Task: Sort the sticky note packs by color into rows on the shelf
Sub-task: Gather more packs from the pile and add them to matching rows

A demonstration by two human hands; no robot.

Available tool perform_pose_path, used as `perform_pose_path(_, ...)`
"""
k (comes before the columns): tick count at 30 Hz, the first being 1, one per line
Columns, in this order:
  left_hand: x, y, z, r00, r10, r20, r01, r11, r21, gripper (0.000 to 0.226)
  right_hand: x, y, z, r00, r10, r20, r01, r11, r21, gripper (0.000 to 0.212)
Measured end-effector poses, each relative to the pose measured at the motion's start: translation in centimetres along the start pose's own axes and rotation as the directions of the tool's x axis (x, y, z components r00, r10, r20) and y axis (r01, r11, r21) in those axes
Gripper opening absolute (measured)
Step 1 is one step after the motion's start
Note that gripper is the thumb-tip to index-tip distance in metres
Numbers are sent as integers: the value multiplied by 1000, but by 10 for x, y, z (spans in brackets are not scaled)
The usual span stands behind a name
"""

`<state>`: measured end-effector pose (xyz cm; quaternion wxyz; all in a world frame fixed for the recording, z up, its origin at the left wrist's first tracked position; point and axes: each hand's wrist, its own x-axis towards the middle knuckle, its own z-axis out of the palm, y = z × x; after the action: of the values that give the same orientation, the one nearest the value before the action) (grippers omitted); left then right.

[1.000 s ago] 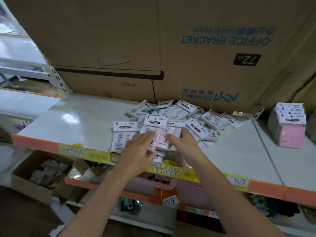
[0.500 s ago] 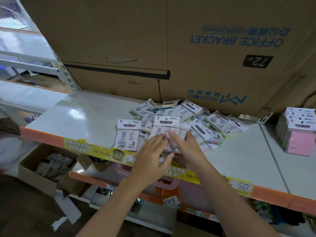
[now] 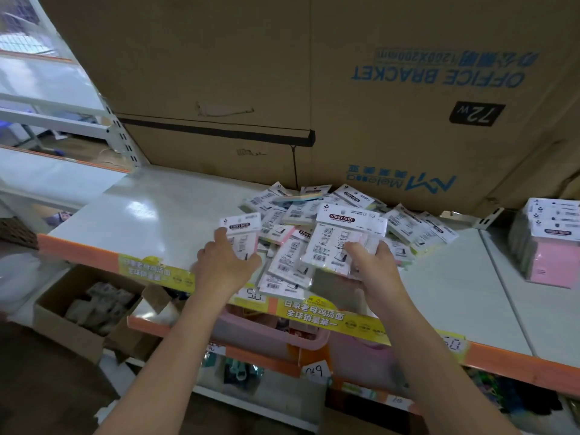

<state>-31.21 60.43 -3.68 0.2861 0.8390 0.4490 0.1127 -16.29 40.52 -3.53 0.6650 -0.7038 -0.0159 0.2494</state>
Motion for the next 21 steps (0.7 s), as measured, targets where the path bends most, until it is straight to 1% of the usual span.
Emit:
perform_pose_path(1, -1, 6, -1, 999, 21, -27, -23, 998, -61, 79, 1, -1, -3, 1000, 5, -20, -5, 1000, -2, 58)
perform_pose_path(3, -4, 26, 0, 989, 120, -89, -130, 985, -117, 77, 2, -5, -9, 998, -3, -58, 3, 1000, 10, 59)
perform_pose_path(4, -5, 38, 2, 978, 178, -106, -191, 973, -128, 75, 2, -7, -11, 998, -21, -67, 22, 1000, 20, 53)
perform_pose_path(6, 1, 65, 7, 964, 255, -78, -264, 953, -148, 70, 2, -12, -15, 995, -54, -82, 57, 998, 33, 39)
perform_pose_path(7, 7, 77, 10, 963, 268, -37, -271, 950, -153, 67, 4, -13, -17, 995, -59, -86, 62, 998, 30, 42)
perform_pose_path(9, 20, 96, 16, 959, 275, 67, -264, 954, -142, 62, 5, -15, -21, 994, -48, -95, 49, 999, 15, 56)
perform_pose_path(10, 26, 103, 20, 954, 277, 113, -264, 958, -115, 61, 5, -16, -23, 994, -47, -100, 49, 999, 10, 55)
perform_pose_path(11, 31, 109, 24, 951, 272, 147, -265, 962, -68, 63, 6, -17, -25, 993, -56, -105, 57, 998, 13, 47)
perform_pose_path(13, 39, 117, 33, 952, 237, 192, -253, 966, 61, 76, 7, -17, -28, 991, -77, -109, 81, 996, 30, 29)
perform_pose_path(15, 43, 122, 40, 956, 212, 204, -247, 955, 163, 91, 7, -16, -28, 990, -92, -105, 93, 996, 10, 25)
perform_pose_path(17, 44, 126, 43, 957, 212, 197, -254, 942, 221, 98, 6, -16, -29, 991, -93, -96, 93, 996, 0, 27)
perform_pose_path(19, 43, 129, 42, 960, 200, 194, -247, 932, 264, 99, 4, -16, -30, 992, -85, -91, 86, 996, 14, 30)
perform_pose_path(21, 38, 129, 37, 965, 195, 175, -232, 946, 226, 94, 2, -15, -33, 994, -75, -83, 80, 995, 56, 30)
